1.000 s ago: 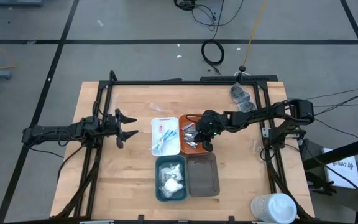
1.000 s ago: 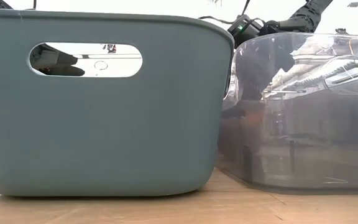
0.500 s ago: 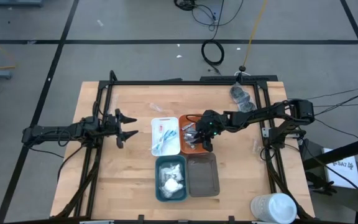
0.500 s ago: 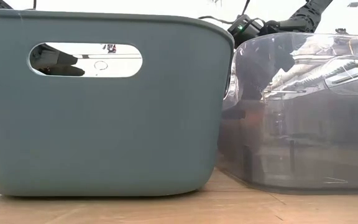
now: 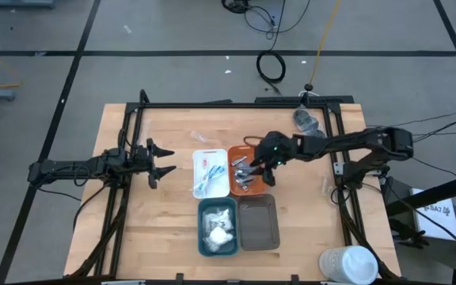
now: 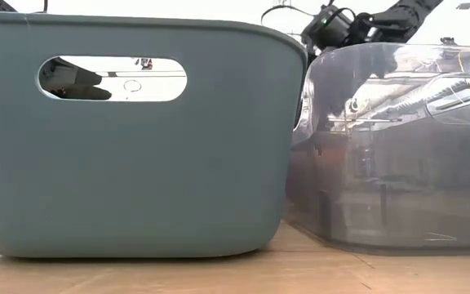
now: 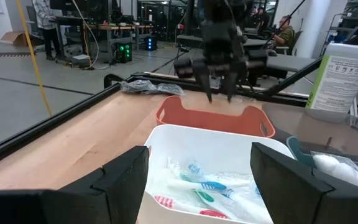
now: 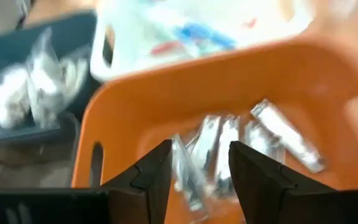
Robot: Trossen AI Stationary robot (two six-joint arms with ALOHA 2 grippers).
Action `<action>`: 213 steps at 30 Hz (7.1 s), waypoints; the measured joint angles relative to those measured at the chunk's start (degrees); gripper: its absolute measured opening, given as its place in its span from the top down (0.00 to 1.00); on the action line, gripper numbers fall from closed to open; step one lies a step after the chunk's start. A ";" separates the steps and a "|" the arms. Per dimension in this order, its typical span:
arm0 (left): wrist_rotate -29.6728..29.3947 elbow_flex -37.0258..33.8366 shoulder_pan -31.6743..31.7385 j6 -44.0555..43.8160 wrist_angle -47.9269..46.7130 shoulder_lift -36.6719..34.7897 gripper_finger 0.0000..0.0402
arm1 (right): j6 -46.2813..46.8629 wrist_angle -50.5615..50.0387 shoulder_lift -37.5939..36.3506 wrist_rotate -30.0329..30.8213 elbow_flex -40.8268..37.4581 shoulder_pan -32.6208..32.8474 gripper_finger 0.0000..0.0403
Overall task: Pick & Place Travel size toiletries
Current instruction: Put the top hairbrush into the gray bin
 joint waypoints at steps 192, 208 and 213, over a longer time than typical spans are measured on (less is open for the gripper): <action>0.00 -0.01 0.02 -0.01 0.01 0.02 0.32 | -2.39 -45.57 25.83 26.86 24.26 -34.63 0.99; 0.00 0.00 0.02 -0.01 0.01 0.02 0.32 | -4.72 -44.07 15.46 24.72 23.78 -26.68 1.00; 0.00 0.00 0.00 0.00 0.00 0.02 0.32 | -4.72 -43.80 8.81 24.97 23.82 -23.88 1.00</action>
